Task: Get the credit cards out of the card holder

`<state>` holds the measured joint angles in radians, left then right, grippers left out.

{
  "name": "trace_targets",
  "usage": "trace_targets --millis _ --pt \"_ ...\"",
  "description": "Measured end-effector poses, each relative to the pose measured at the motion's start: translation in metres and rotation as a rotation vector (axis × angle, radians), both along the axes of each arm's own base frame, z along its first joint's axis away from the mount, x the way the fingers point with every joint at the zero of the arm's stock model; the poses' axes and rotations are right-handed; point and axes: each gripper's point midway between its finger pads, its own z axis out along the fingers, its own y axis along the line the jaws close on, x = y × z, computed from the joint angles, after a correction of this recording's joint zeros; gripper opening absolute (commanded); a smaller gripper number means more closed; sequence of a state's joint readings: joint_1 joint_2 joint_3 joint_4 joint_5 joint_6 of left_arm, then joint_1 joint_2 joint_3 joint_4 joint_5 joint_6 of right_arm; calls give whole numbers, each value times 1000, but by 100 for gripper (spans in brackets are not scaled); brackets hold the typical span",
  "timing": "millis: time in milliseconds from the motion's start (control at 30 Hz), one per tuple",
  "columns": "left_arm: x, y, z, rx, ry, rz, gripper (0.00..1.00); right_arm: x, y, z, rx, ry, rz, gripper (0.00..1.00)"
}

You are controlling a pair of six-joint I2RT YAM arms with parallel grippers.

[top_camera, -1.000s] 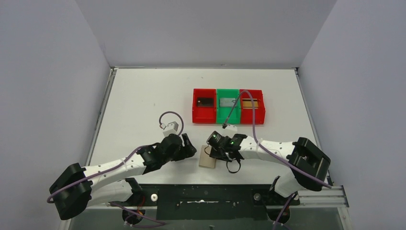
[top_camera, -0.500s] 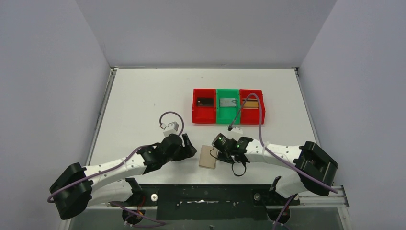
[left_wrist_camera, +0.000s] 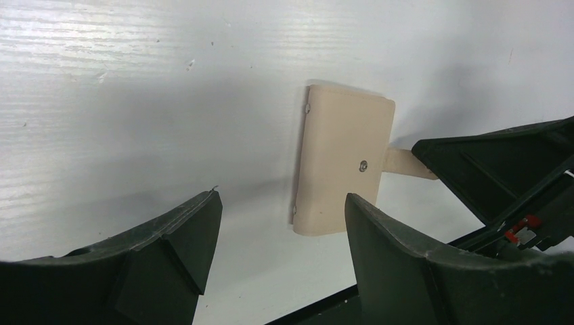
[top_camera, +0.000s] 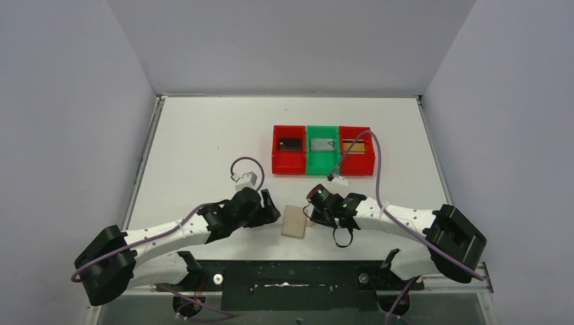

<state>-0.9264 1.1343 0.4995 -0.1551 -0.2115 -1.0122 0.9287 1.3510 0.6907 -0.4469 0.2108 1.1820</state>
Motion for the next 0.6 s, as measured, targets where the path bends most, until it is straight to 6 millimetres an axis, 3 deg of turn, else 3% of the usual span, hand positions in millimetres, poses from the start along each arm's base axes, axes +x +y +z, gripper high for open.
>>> trace_targets --millis 133,333,400,433,600 --pt "2 -4 3 -1 -1 -11 67 -3 -2 -3 7 5 10 20" --pt "1 -5 2 1 3 -21 67 -6 2 -5 31 13 31 12" --pt "0 -5 2 1 4 -23 67 -5 4 -4 39 9 36 0" --pt "0 -5 2 1 4 -23 68 -4 5 -4 40 6 40 0" --pt "3 -4 5 -3 -8 -20 78 -4 6 -4 37 1 60 0"
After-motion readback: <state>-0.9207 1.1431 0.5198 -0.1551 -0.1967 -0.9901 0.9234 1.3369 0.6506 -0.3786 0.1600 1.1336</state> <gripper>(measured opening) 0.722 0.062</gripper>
